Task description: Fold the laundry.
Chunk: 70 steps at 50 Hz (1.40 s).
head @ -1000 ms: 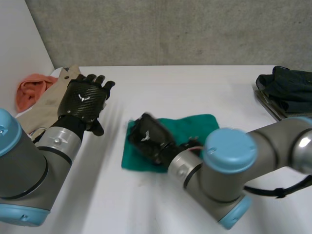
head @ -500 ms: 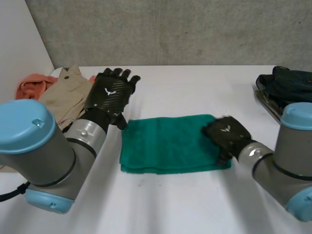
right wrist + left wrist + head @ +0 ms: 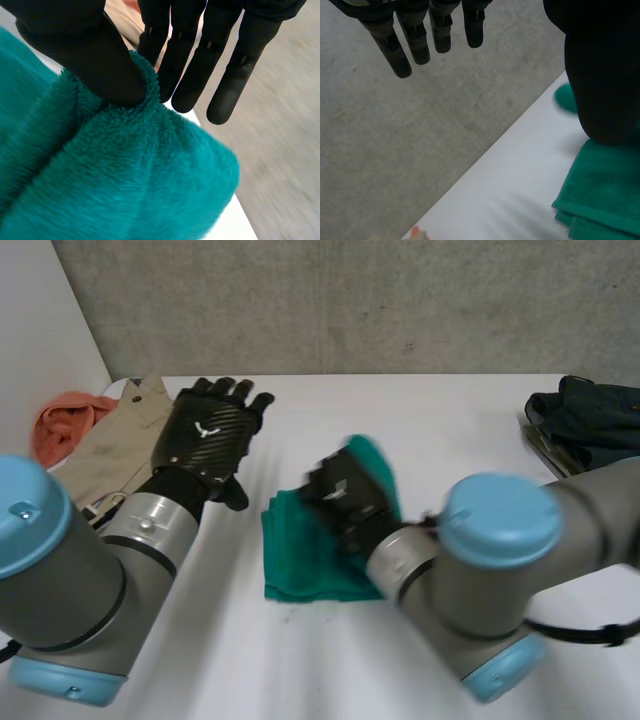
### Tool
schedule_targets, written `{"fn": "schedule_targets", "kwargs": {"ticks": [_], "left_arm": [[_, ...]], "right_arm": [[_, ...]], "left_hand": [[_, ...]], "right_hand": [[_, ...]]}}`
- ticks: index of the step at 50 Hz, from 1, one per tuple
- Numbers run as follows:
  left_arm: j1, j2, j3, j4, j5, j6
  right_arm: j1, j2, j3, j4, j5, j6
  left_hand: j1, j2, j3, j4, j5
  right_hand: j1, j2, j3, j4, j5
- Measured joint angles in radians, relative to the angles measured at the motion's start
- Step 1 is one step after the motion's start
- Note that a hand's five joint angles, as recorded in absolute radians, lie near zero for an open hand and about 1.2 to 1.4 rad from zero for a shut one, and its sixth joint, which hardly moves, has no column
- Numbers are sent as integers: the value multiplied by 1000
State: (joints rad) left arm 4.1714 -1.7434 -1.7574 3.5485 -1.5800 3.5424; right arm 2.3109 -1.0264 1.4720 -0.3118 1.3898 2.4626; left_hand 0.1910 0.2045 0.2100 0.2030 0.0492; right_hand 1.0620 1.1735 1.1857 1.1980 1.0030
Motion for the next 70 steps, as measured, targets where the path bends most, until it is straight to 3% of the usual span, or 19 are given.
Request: {"fn": "schedule_targets", "kwargs": {"ticks": [1,5,7,12,16,21,25,31,39,48,54,60,64,70], "left_arm": [[7,6,-6,0,0,0],[37,25,-29,-3,-2,-4],[46,28,-31,-4,-2,-10],[50,20,-1,-5,1,-55],[31,-27,70,-14,6,-119],[-43,-156,211,-63,17,-211],[-99,-284,329,-140,26,-258],[-127,-430,437,-259,6,-276],[-125,-516,450,-367,-133,-215],[-129,-505,406,-379,-193,-95],[-141,-436,407,-375,-184,-83],[-145,-297,400,-359,-149,-87],[-135,-197,372,-342,-62,-91],[-111,-121,326,-329,63,-107]], "right_arm": [[21,17,-9,-3,-13,0],[81,78,-31,-7,-56,14],[88,85,-31,-9,-62,38],[33,20,-18,-7,-58,209],[-98,-77,-12,38,-53,429],[-226,-109,-33,161,-59,625],[-262,-63,-79,256,-65,676],[-267,37,-155,345,-87,673],[-246,171,-237,410,-144,633],[-222,216,-269,414,-29,454],[-204,142,-248,396,46,358],[-186,-4,-126,274,76,337],[-147,-86,33,128,72,335],[-65,-101,179,7,72,332]], "left_hand": [[0,0,0,0,0],[0,0,0,0,0],[0,0,0,0,0],[0,0,0,0,0],[0,0,0,0,0],[1,0,0,0,0],[3,1,0,1,0],[4,15,9,14,4],[4,20,9,16,4],[4,17,7,13,0],[1,16,6,12,0],[0,7,5,6,-2],[0,5,0,6,-2],[0,5,0,6,-2]], "right_hand": [[-49,-89,-76,-83,-77],[-688,-773,-752,-742,-758],[-816,-928,-922,-932,-926],[-829,-963,-969,-984,-959],[-829,-963,-969,-984,-959],[-829,-963,-969,-984,-959],[-829,-963,-969,-984,-960],[-829,-963,-969,-984,-960],[-829,-963,-969,-984,-960],[-829,-961,-969,-984,-960],[-829,-961,-969,-984,-960],[-829,-962,-969,-984,-960],[-829,-962,-969,-984,-960],[-829,-961,-969,-984,-960]]}}
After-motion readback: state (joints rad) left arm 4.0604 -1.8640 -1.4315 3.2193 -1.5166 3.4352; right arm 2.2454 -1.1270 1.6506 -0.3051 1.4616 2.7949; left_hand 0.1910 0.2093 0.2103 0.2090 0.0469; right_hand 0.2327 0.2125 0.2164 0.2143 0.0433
